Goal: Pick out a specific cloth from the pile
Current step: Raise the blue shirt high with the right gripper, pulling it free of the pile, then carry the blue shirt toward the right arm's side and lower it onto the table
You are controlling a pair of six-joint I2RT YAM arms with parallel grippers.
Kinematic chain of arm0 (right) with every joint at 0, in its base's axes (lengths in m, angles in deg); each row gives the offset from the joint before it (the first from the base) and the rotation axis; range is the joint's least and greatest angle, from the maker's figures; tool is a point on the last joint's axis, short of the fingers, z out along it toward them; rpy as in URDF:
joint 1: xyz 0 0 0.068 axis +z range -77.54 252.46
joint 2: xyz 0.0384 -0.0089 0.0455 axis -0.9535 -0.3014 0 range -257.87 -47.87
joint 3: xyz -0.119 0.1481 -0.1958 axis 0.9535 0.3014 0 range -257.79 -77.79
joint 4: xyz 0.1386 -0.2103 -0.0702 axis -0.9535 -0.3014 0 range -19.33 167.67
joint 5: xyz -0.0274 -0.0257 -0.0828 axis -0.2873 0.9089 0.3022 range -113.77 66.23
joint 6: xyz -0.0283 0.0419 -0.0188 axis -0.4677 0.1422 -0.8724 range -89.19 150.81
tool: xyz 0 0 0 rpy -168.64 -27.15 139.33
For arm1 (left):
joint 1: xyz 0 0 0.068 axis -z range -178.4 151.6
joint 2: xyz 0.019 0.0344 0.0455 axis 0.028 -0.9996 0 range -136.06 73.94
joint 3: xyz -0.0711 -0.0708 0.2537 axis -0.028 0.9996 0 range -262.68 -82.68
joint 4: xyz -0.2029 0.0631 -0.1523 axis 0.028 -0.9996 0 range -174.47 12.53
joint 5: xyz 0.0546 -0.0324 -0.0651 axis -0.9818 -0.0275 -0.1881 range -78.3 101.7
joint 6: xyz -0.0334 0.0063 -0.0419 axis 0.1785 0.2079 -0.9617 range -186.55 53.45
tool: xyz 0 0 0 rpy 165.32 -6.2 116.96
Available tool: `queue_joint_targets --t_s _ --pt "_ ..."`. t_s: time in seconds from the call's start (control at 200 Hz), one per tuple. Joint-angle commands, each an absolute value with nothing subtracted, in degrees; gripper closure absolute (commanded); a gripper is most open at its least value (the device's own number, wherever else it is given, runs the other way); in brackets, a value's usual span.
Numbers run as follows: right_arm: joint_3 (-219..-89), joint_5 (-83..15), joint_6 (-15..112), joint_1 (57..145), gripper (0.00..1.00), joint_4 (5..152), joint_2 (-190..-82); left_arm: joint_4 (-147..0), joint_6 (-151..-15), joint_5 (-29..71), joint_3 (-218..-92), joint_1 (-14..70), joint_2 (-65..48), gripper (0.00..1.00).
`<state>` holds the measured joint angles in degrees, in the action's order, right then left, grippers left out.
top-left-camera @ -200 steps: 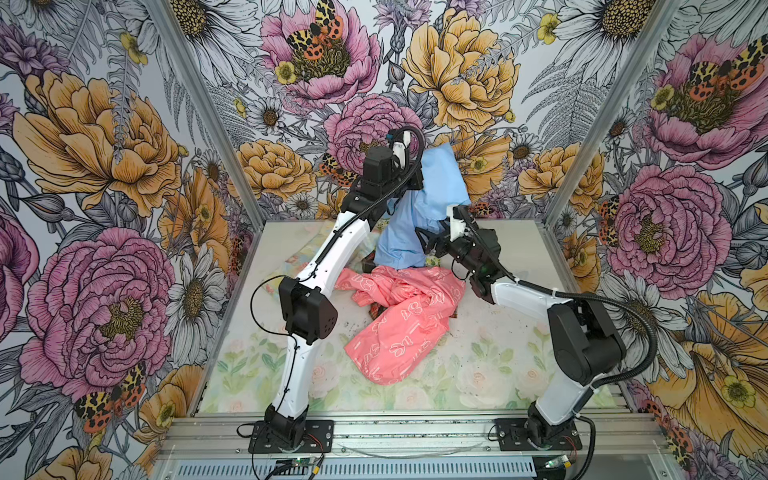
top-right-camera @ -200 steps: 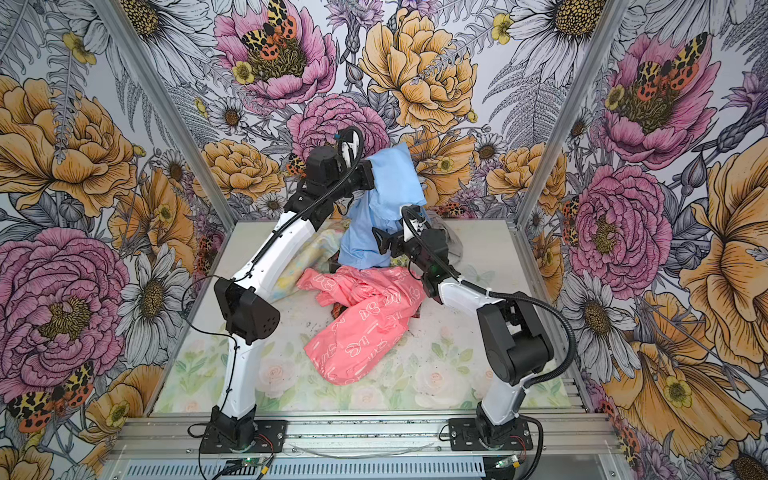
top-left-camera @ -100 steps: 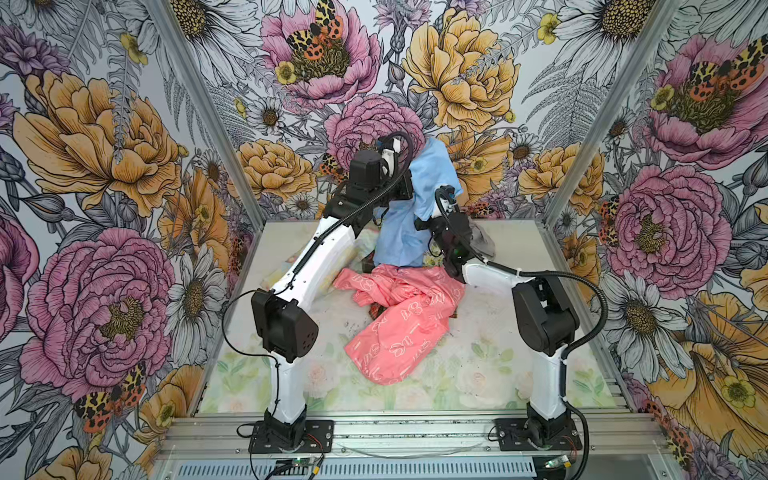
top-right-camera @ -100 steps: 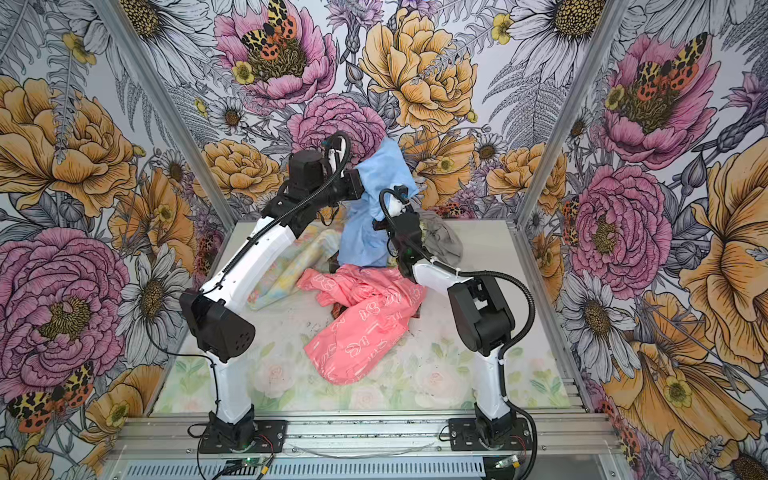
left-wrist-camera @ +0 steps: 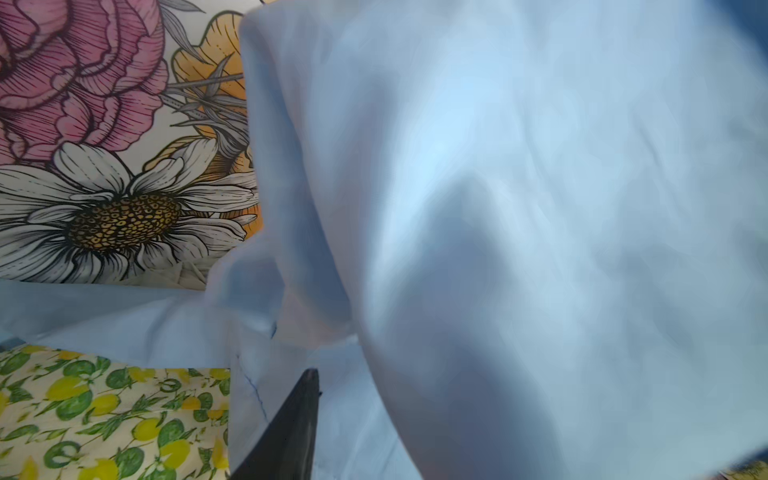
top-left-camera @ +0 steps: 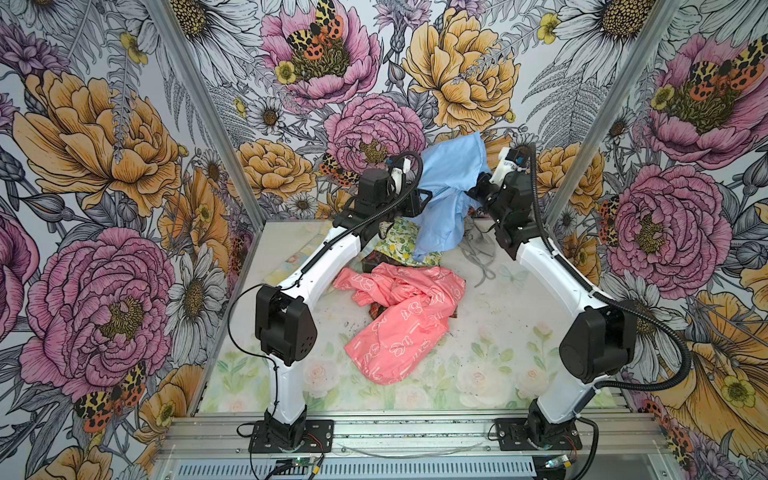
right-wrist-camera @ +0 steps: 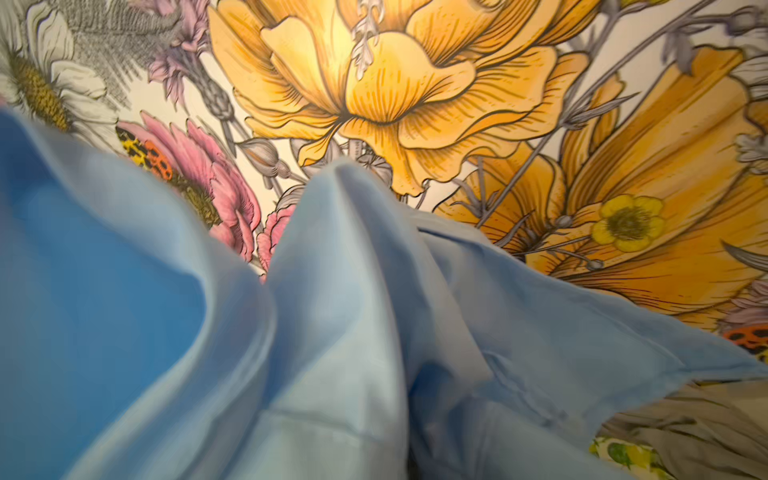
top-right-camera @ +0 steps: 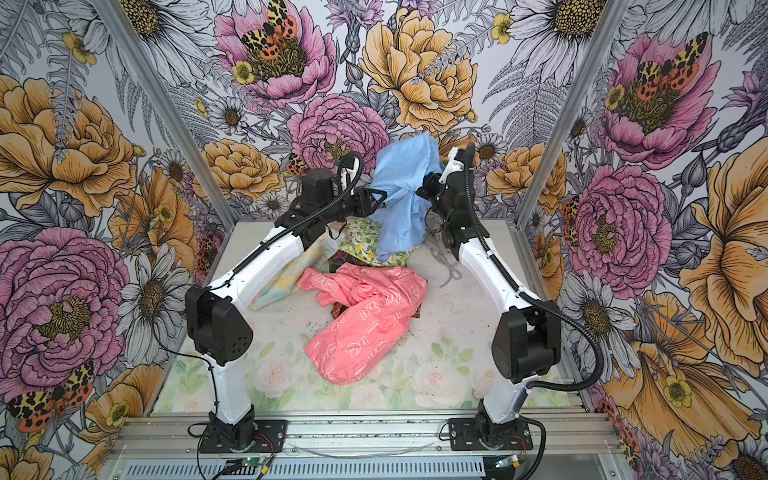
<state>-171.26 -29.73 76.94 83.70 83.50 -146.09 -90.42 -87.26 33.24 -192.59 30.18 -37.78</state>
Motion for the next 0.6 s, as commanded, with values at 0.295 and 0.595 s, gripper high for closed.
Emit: queue_joint_targets --t_s 0.295,0.595 --pt "-177.46 -29.51 79.25 70.99 1.00 72.66 -127.36 -88.29 -84.82 32.97 -186.41 34.51 -37.02 0.37" --pt "-169.58 -26.57 72.86 68.40 1.00 60.99 -111.53 -86.11 -85.30 32.56 -182.26 37.09 -36.24 0.35"
